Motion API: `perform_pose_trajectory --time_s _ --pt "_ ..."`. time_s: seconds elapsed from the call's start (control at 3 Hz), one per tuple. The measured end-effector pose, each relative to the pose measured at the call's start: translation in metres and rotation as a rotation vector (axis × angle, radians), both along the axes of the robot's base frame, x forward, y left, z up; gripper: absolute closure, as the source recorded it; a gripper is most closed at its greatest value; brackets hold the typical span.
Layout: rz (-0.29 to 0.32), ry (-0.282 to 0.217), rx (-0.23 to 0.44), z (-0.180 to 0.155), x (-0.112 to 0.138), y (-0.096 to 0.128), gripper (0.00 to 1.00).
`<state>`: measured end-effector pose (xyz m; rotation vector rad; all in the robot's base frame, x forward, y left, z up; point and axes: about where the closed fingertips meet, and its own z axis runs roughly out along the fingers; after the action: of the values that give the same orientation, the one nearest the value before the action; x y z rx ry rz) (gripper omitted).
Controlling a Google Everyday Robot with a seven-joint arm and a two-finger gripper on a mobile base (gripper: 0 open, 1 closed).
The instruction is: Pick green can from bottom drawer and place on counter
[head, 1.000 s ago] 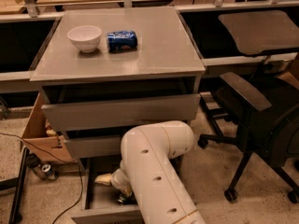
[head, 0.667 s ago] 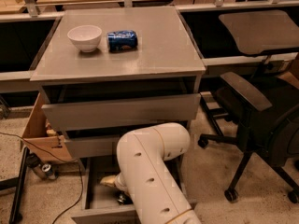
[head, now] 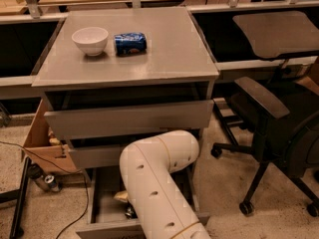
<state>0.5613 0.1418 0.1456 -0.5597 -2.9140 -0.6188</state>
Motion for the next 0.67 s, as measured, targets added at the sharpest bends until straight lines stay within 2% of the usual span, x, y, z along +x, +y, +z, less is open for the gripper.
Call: perform_pose_trajectory --time_s 0.33,0.67 --pt "-0.006 0.016 -0.017 -0.0093 -0.0004 -0.0018 0.00" --pt "-0.028 0.011 -0.040 -0.0125 0.0066 -0.0053 0.24"
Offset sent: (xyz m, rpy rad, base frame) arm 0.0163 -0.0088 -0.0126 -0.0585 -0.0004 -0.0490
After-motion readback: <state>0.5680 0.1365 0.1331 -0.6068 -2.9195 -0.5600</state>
